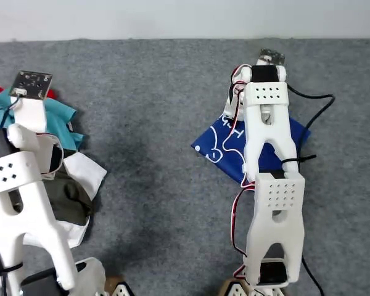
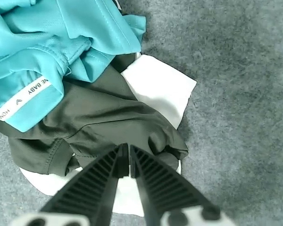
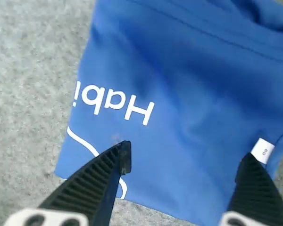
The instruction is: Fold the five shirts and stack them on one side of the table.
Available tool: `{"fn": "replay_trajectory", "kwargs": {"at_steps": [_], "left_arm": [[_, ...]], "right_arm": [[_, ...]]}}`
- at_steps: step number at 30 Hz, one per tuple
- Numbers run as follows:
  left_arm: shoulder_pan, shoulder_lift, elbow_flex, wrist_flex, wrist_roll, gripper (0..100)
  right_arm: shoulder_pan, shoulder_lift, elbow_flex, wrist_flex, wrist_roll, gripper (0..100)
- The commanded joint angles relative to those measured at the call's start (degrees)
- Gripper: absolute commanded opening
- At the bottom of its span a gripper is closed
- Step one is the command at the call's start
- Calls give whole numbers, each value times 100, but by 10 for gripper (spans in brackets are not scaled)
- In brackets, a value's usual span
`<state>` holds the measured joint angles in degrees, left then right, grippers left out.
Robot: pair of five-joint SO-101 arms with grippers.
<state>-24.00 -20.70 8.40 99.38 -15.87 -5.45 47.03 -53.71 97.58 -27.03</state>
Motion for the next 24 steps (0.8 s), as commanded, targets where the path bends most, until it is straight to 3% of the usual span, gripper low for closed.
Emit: {"fn": "replay_trajectory", "kwargs": {"at_steps": [1, 21, 24], "left_arm": [[-9, -149, -40, 18, -44, 14], [-9, -176, -40, 18, -44, 14], [-9, -176, -40, 18, -44, 14]], "right_arm": [[295, -57, -105, 75, -132, 352], [760, 1490, -105, -127, -273, 348], [804, 1587, -105, -119, -255, 256]]}}
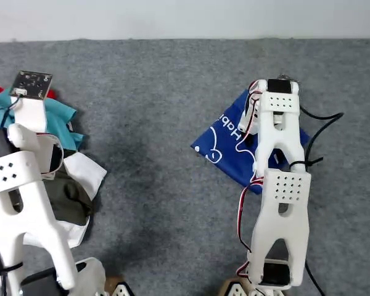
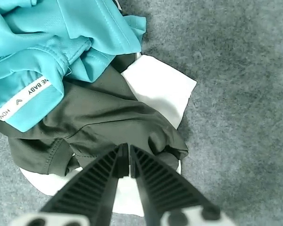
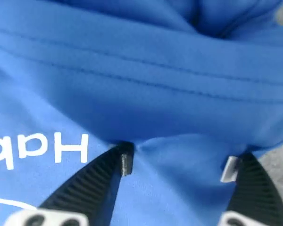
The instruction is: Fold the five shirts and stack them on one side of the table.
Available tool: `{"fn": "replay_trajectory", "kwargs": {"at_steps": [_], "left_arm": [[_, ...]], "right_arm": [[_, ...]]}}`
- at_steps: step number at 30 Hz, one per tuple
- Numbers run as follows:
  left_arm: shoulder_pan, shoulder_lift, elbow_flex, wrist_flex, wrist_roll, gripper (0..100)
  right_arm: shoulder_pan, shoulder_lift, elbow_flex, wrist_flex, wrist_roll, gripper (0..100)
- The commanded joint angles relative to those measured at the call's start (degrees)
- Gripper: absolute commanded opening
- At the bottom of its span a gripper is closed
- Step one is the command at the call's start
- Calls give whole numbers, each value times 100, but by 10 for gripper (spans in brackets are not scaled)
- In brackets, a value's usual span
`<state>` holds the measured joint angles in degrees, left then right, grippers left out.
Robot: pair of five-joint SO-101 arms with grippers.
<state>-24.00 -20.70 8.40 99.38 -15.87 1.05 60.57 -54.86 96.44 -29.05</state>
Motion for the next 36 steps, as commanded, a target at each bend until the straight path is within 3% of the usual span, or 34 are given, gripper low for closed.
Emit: {"fn": "replay_trajectory", "kwargs": {"at_steps": [1, 5, 12, 27, 31, 36], "left_arm": [[-9, -176, -40, 18, -44, 14], [-9, -185, -40, 44, -44, 14], [-9, -185, -40, 44, -44, 14], [-9, -193, -40, 62, -26, 14], [-9, -193, -40, 62, -18, 14], [-9, -193, -40, 62, -9, 14]], "right_arm": [[198, 242, 9, -4, -44, 205], [365, 207, 9, -48, 185, 6], [708, 207, -879, 673, 1758, 9], [3204, -532, -1055, 611, 6479, 9], [3662, -514, -1055, 189, 7024, 9], [3811, -558, -1064, -207, 7121, 24]]}}
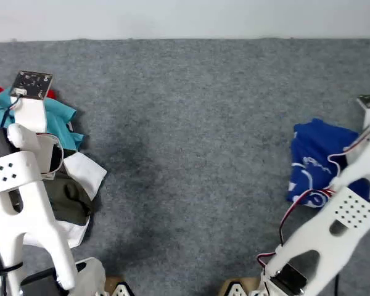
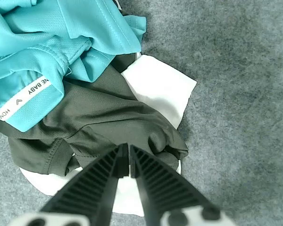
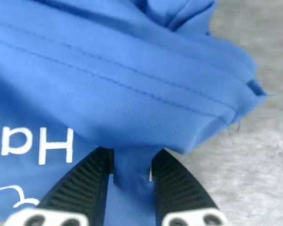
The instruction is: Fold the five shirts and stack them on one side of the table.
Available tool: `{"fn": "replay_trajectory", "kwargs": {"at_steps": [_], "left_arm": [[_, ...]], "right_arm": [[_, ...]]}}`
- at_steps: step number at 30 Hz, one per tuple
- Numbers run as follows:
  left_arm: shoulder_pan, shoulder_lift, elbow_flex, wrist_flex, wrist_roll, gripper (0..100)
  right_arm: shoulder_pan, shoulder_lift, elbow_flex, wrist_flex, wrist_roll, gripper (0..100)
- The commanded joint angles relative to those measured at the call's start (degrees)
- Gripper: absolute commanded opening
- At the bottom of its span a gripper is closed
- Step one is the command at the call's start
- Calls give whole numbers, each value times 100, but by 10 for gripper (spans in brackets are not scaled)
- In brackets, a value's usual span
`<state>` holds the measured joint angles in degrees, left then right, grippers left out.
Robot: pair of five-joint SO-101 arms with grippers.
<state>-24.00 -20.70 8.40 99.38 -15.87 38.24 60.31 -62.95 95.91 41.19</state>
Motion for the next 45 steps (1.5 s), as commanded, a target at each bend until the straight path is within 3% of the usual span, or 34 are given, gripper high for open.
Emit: {"fn": "replay_trajectory", "kwargs": {"at_steps": [1, 6, 9, 14, 21, 23, 38, 45], "left_arm": [[-9, -193, -40, 62, -9, 14], [-9, -193, -40, 62, -9, 14], [-9, -193, -48, 62, -9, 14], [-9, -202, -66, 97, -9, 14], [-9, -246, -75, 97, 0, 14], [-9, -422, -75, 79, 0, 14], [-53, -1398, 101, 105, -35, 21], [-53, -1398, 1112, -105, -35, 186]], "right_arm": [[84, -549, -264, -101, 79, 48], [84, -840, -624, 470, -510, 296], [75, -1024, -967, 681, -1160, 362], [-154, -1367, -1143, 690, -1644, 301], [-804, -1956, -738, 699, -1670, 0], [-901, -2193, -484, 708, -1679, 39], [-1244, -4954, 4053, 699, -1679, 9], [-1253, -6123, 5670, 699, -1653, 9]]}}
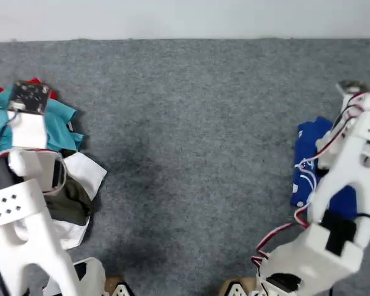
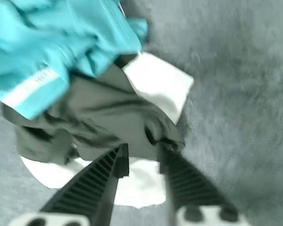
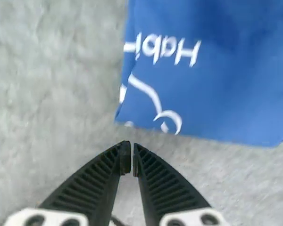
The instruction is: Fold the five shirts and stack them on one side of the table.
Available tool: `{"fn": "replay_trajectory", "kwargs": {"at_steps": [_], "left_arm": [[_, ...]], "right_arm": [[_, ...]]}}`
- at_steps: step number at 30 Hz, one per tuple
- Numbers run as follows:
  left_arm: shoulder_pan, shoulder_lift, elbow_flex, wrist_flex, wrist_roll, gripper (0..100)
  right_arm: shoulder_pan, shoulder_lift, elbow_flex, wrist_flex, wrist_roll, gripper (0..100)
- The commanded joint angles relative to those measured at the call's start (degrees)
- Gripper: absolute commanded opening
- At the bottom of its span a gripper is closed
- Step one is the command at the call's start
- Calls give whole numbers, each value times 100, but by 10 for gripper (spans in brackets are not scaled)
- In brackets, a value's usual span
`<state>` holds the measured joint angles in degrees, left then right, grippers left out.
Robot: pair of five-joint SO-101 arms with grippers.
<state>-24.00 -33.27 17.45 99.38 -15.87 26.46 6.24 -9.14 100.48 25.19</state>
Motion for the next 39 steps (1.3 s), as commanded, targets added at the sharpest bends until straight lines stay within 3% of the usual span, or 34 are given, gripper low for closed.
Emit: {"fn": "replay_trajectory", "kwargs": {"at_steps": [1, 9, 23, 33, 39], "left_arm": [[-88, -132, 286, -220, -35, 190], [-958, 220, 541, -1952, -290, 193], [-1029, 2980, -1437, -3051, -413, 193], [-1037, 4747, -1965, -4026, -431, 186], [-1020, 5451, -2554, -4079, -448, 31]], "right_arm": [[-75, -901, 448, 242, -53, 9], [-75, -1886, 1565, 233, -53, 9], [-92, -2185, 2760, 224, -79, 9], [-92, -2158, 2840, 224, -88, 9], [-66, -2202, 2840, 233, -88, 9]]}}
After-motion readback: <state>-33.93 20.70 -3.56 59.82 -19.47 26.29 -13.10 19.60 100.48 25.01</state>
